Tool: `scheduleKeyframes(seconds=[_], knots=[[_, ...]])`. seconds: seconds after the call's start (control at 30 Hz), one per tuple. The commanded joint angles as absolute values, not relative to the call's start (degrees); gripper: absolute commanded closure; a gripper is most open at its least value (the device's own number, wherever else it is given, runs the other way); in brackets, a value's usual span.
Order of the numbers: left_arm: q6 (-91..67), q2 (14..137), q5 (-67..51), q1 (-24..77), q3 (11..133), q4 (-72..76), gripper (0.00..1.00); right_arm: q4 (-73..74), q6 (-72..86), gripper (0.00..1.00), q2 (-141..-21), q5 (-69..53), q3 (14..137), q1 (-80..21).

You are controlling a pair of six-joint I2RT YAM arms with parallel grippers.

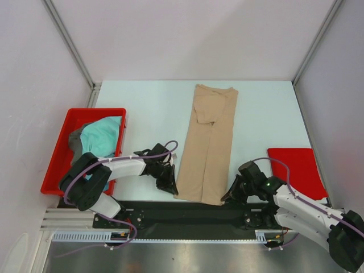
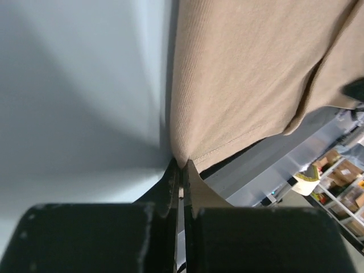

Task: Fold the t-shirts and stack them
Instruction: Fold the tshirt

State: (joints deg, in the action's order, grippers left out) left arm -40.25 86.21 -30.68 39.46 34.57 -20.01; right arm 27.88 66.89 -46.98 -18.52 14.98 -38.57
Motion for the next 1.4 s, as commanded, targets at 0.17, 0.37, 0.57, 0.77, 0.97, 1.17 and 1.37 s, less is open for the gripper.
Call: scheduleKeyframes(seconds=[0.17, 0.37, 0.57, 0.77, 0.97, 1.17, 1.37], knots=[[-35.5, 85.9, -23.3, 39.6, 51.5, -33.4, 1.0, 31.6, 58.2, 1.0, -48.2, -19.7, 27.7, -26.5], [-34.7, 99.4, -24.7, 35.1, 69.7, -35.0, 1.0, 30.1, 43.3, 1.0, -65.6, -25.1, 40.8, -11.4], [-34.1, 112.6, -24.7, 31.6, 88.0, -37.7, 0.99, 30.2, 34.3, 1.0, -83.5, -27.5, 56.0, -5.9], [-35.9, 122.6, -27.6, 28.6, 99.2, -36.8, 1.0, 31.3, 30.5, 1.0, -97.0, -29.1, 67.7, -3.8], [-37.3, 126.9, -29.0, 26.6, 103.9, -36.2, 1.0, 31.6, 29.4, 1.0, -104.1, -30.4, 74.2, -2.9], [-37.4, 130.1, -29.7, 25.6, 107.6, -36.9, 1.0, 32.0, 29.4, 1.0, -108.7, -31.3, 78.2, -2.4], [-37.4, 132.2, -29.5, 25.1, 110.6, -38.0, 0.96, 32.2, 28.9, 1.0, -111.2, -31.8, 80.1, -2.4]])
